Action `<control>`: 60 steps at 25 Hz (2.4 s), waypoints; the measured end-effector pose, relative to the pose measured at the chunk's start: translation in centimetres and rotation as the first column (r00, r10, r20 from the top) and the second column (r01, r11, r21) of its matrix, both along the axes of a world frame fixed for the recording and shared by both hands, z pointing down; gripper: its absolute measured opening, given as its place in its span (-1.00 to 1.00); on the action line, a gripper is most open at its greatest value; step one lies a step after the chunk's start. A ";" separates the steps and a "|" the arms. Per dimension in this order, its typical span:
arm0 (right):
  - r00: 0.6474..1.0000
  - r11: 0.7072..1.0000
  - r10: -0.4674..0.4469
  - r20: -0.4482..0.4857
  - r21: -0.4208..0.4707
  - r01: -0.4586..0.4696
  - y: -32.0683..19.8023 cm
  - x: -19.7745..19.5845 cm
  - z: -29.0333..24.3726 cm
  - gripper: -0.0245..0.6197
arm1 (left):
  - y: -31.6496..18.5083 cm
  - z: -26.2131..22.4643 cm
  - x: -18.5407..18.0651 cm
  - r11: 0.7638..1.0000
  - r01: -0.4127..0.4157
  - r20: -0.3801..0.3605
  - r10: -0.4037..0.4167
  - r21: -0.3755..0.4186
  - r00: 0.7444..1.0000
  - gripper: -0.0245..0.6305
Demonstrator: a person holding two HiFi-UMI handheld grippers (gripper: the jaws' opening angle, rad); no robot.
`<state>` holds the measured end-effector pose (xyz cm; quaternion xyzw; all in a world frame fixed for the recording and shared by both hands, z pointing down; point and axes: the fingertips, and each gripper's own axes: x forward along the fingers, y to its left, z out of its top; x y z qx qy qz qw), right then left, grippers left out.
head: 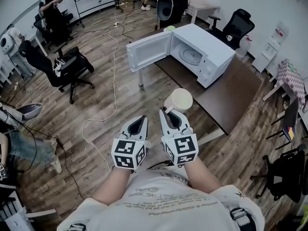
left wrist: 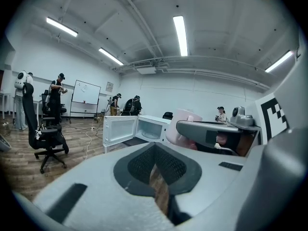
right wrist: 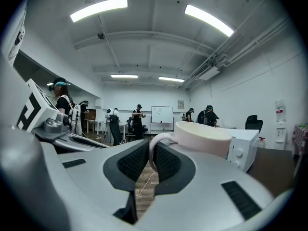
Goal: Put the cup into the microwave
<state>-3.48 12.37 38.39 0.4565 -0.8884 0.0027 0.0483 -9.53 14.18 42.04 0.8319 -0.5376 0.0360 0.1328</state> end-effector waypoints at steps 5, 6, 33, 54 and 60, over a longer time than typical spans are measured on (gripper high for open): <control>1.000 1.000 0.006 -0.025 0.001 -0.006 -0.1 -1.4 0.3 -0.80 | 0.2 0.4 -1.8 1.000 -0.003 -0.017 0.003 -0.003 1.000 -0.88; 1.000 1.000 0.007 -0.027 0.003 -0.007 -0.3 -1.6 0.3 -0.80 | 0.0 0.5 -2.1 1.000 -0.001 -0.018 0.001 -0.002 1.000 -0.88; 0.999 0.993 -0.050 -0.010 0.105 0.050 -22.3 0.0 1.0 -0.81 | -21.9 2.3 -1.9 0.999 0.018 0.033 -0.016 -0.034 0.999 -0.88; 0.993 0.994 -0.100 -0.070 0.031 0.102 -40.9 2.3 3.5 -0.80 | -42.1 1.5 3.0 0.998 -0.028 0.004 0.028 -0.062 1.000 -0.88; 0.993 0.996 -0.071 -0.096 0.040 0.075 -43.7 1.8 7.1 -0.80 | -44.0 2.8 2.4 0.993 -0.064 0.022 0.067 -0.099 0.998 -0.88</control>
